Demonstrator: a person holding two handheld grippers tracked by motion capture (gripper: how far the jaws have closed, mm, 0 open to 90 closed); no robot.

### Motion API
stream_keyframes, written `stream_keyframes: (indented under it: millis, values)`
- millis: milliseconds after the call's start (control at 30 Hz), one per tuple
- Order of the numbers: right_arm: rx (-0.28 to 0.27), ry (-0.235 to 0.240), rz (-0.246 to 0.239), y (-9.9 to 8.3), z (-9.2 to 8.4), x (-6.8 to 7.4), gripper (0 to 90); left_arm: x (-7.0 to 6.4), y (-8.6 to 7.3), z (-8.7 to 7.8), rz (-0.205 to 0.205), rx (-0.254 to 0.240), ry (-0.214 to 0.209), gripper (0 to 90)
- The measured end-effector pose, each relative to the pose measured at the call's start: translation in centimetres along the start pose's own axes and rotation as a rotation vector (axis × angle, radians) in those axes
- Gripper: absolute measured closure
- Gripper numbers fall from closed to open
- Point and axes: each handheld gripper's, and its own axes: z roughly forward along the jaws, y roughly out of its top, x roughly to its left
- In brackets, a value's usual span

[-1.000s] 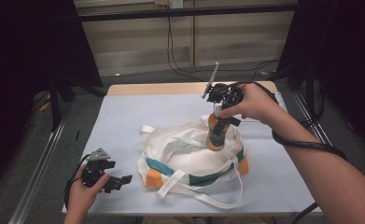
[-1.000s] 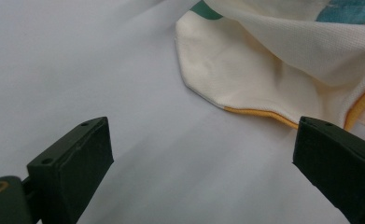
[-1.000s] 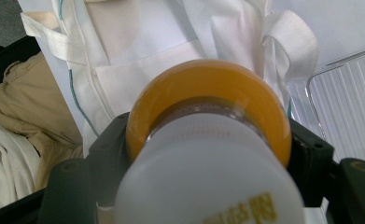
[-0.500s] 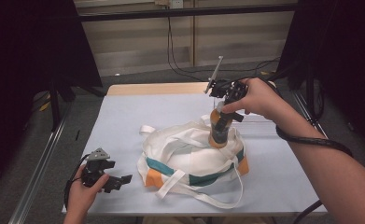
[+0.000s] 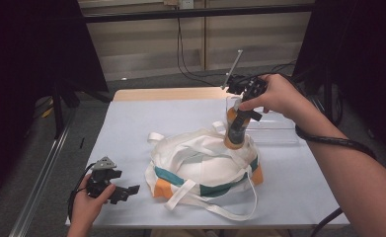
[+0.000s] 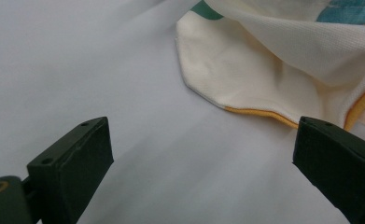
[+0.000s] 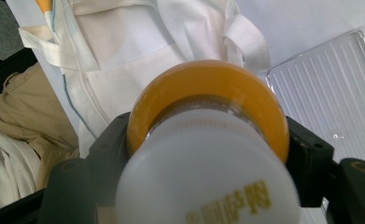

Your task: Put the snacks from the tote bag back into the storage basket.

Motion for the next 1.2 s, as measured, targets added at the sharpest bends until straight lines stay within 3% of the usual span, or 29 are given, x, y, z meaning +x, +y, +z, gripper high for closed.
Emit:
stream_keyframes:
  millis: [400,1200]
  values:
    - [-0.002,-0.010,0.013,0.6,-0.3,-1.0,29.7,0.1,0.0,-0.1,0.009,0.005,0.000,4.6]
    - [-0.010,-0.032,0.091,1.0,-1.9,-3.6,29.7,0.1,0.0,-0.1,0.001,0.001,0.006,4.6]
